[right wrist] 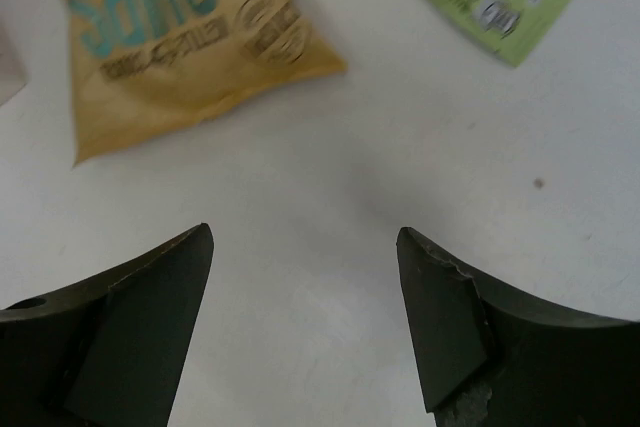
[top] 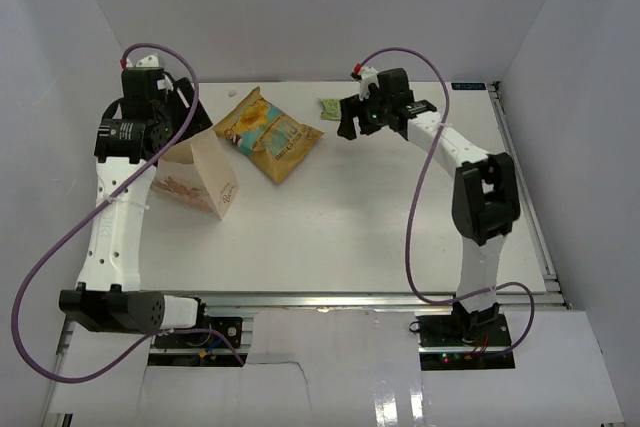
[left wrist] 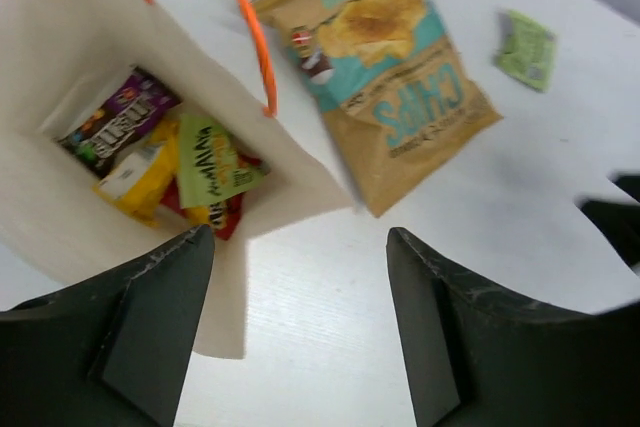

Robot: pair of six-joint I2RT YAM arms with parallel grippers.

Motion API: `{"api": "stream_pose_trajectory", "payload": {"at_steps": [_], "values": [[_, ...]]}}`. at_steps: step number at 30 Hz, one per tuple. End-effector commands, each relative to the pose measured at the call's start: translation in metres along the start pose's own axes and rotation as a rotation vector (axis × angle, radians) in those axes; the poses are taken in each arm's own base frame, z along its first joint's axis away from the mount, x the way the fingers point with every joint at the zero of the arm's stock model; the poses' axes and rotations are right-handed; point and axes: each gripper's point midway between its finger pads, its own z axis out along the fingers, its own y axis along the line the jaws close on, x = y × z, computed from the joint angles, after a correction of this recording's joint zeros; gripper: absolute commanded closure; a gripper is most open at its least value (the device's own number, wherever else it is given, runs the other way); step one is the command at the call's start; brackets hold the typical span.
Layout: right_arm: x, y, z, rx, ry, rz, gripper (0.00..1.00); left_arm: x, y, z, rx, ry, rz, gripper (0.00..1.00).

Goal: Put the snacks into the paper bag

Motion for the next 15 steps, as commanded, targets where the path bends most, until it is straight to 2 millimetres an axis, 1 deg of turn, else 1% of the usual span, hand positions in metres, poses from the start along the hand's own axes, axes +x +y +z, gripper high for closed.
{"api": "stream_pose_trajectory", "payload": {"at_steps": [1,2,3,4,5,6,7,8,9,10,11,13,14,15], "values": [[0.005,-0.070,0.047,0.342,0.055,0.132,0.20,-0.011,-0.042,-0.046,0.288,-0.082,-0.034,0.19],[0.002,-0.079,0.056,0.368,0.057,0.159,0.19,-0.002,-0.045,-0.058,0.342,-0.087,-0.037,0.18],[-0.035,-0.084,0.061,0.371,-0.018,0.141,0.18,-0.002,-0.061,-0.069,0.448,-0.103,-0.032,0.16],[-0.023,-0.101,0.084,0.412,-0.008,0.143,0.18,0.013,-0.063,-0.068,0.485,-0.076,-0.051,0.14],[-0.034,-0.105,0.091,0.414,-0.044,0.128,0.18,0.018,-0.070,-0.091,0.575,-0.098,-0.052,0.13],[-0.036,-0.110,0.103,0.410,-0.068,0.116,0.18,0.018,-0.075,-0.099,0.621,-0.119,-0.074,0.12],[-0.042,-0.110,0.110,0.402,-0.099,0.101,0.17,0.032,-0.073,-0.095,0.630,-0.092,-0.093,0.11],[-0.057,-0.111,0.116,0.398,-0.163,0.083,0.17,0.036,-0.072,-0.108,0.658,-0.111,-0.104,0.11],[-0.073,-0.111,0.119,0.398,-0.214,0.067,0.16,0.041,-0.073,-0.112,0.680,-0.112,-0.113,0.11],[-0.072,-0.113,0.130,0.403,-0.227,0.063,0.16,0.053,-0.070,-0.108,0.679,-0.080,-0.145,0.11],[-0.084,-0.113,0.134,0.403,-0.274,0.069,0.17,0.056,-0.068,-0.115,0.693,-0.100,-0.157,0.11],[-0.093,-0.110,0.144,0.400,-0.329,0.087,0.19,0.064,-0.066,-0.115,0.694,-0.091,-0.194,0.11],[-0.102,-0.109,0.147,0.394,-0.382,0.086,0.20,0.071,-0.063,-0.110,0.689,-0.080,-0.206,0.10],[-0.096,-0.109,0.156,0.400,-0.383,0.097,0.20,0.072,-0.063,-0.114,0.697,-0.091,-0.211,0.10]]}}
